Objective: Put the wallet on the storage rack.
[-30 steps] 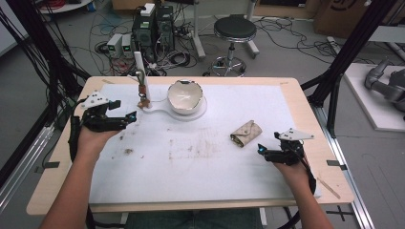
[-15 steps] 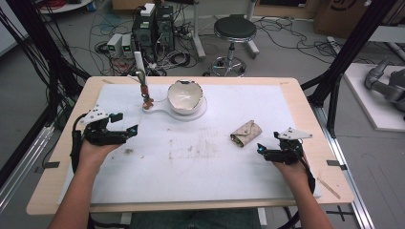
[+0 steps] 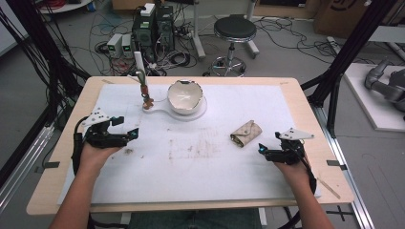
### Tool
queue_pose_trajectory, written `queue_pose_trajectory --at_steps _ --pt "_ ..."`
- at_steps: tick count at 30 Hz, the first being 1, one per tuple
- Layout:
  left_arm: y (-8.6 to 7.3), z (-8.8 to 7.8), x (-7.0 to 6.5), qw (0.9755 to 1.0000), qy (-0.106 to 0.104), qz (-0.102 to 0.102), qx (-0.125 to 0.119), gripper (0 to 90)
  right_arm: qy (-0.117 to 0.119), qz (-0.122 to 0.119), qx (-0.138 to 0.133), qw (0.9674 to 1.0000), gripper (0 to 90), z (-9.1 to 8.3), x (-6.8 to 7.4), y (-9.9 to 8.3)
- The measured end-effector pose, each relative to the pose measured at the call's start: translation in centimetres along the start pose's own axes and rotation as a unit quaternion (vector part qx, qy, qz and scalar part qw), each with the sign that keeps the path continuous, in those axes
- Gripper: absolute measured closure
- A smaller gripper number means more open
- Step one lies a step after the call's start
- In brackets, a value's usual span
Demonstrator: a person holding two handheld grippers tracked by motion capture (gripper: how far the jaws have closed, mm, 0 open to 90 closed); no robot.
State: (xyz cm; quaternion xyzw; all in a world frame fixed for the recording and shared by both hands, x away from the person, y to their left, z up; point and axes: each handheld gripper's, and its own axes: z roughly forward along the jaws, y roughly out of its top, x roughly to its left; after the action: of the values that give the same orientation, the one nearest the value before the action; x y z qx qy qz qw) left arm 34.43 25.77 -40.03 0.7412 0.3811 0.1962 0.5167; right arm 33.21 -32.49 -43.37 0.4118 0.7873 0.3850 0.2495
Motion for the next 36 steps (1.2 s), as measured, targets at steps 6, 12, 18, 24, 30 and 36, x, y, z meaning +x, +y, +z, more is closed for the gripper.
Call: queue_pose_trajectory --at_steps 6,12,18,24,30,36 --pt "0.3 0.7 -0.9 0.9998 -0.019 0.006 0.003 17.0 -0.002 0.000 0.002 1.0000 16.9 -0.3 0.0 -0.2" --pt "0.8 1.5 -2.4 0.9993 -0.035 0.011 0.003 17.0 -0.004 0.004 0.003 1.0000 16.9 -0.6 0.0 -0.4" --pt "1.5 3.3 -3.8 0.9985 -0.050 0.022 0.009 16.9 -0.007 0.007 0.001 1.0000 17.0 -1.2 -0.2 -0.8" --pt "2.6 5.6 -5.3 0.9978 -0.061 0.023 0.011 16.9 -0.011 0.011 0.003 0.9999 17.0 -1.9 -0.3 -1.4" --pt "3.9 8.4 -7.3 0.9960 -0.080 0.036 0.018 16.9 -0.015 0.015 0.009 0.9997 17.0 -3.0 -0.3 -2.3" --pt "5.0 11.4 -9.0 0.9927 -0.102 0.052 0.037 17.0 -0.016 0.013 0.010 0.9997 16.9 -3.7 -0.3 -2.9"
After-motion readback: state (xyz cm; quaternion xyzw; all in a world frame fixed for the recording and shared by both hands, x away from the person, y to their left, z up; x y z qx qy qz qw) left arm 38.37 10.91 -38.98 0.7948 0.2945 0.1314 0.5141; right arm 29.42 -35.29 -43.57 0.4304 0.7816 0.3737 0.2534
